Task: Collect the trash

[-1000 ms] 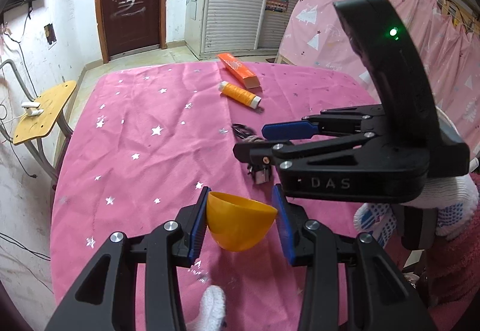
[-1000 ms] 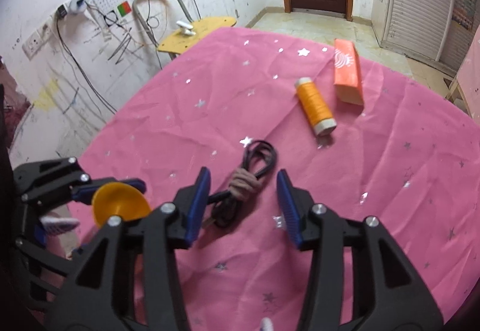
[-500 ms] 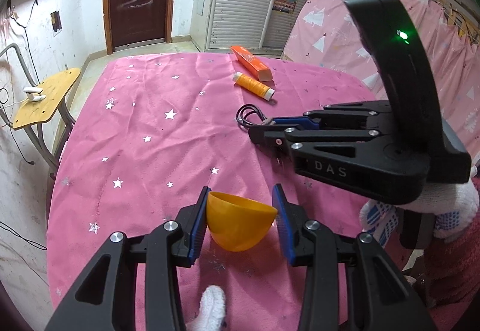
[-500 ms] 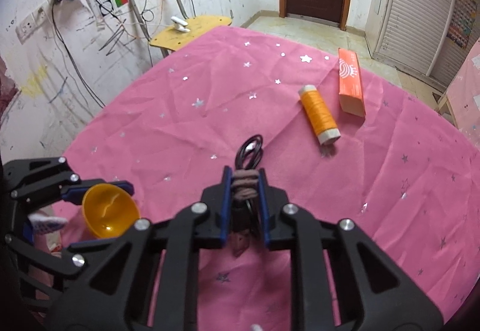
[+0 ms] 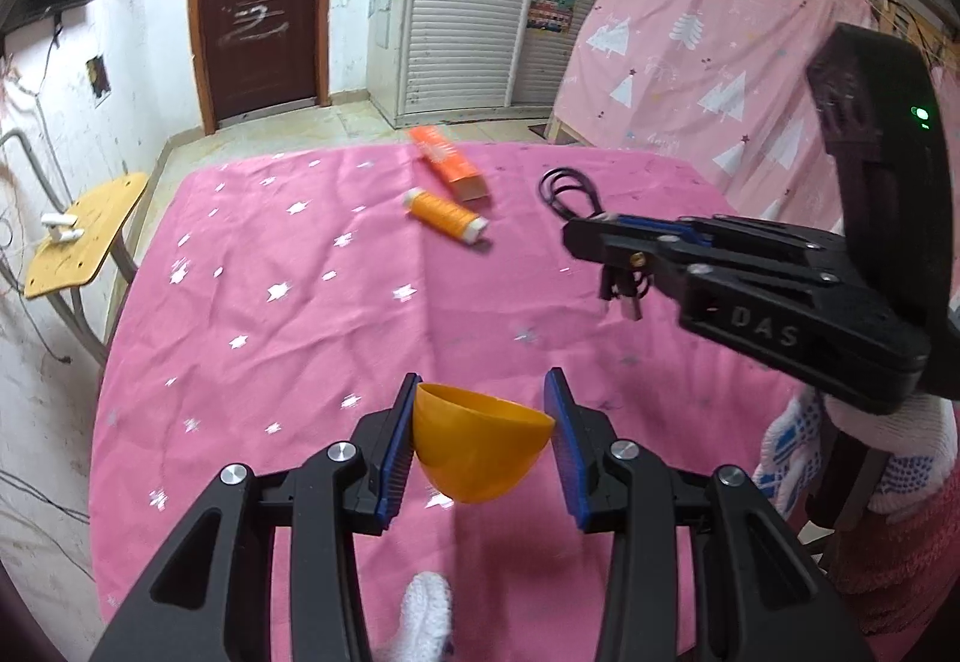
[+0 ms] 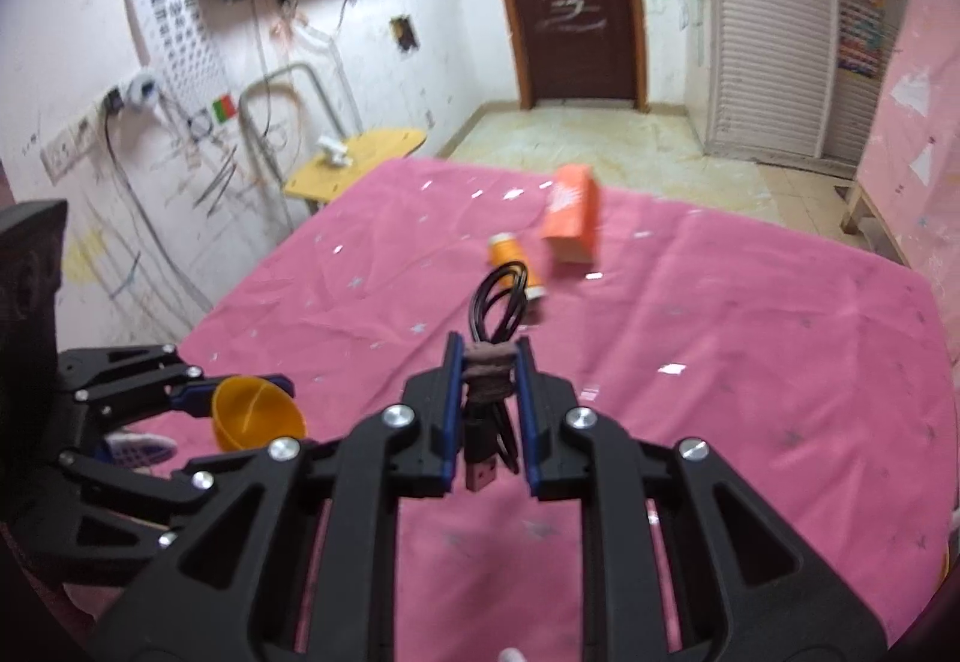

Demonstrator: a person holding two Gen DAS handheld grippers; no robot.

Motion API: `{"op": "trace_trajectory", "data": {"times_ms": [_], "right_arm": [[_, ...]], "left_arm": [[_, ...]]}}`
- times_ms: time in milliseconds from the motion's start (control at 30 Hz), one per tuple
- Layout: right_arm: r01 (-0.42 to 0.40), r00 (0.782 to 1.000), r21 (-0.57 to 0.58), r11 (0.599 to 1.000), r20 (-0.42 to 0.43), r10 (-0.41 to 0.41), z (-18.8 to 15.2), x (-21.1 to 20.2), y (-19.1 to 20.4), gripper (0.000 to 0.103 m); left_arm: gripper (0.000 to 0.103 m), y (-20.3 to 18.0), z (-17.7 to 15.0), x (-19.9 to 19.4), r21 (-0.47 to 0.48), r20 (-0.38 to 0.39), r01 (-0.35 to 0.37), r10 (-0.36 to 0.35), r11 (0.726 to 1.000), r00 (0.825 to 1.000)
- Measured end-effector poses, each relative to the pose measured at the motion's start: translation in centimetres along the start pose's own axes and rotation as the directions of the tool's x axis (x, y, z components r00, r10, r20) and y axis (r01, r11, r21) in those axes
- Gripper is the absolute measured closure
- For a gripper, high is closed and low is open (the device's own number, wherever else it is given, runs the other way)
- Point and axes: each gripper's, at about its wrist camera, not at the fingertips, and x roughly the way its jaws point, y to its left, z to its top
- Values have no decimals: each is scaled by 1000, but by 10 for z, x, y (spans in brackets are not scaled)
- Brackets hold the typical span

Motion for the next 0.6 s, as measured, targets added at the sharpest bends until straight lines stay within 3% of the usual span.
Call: {"op": "trace_trajectory", "data": {"times_ms": [267, 600], "right_arm": [[100, 983, 89, 991, 148, -112, -15, -70, -52, 88], [256, 912, 252, 933, 259, -320, -52, -157, -142, 88]], "left_arm": [[70, -63, 17, 7, 91, 1, 27, -28, 995, 1000], [70, -140, 36, 22, 177, -6, 71, -71, 982, 997]]}}
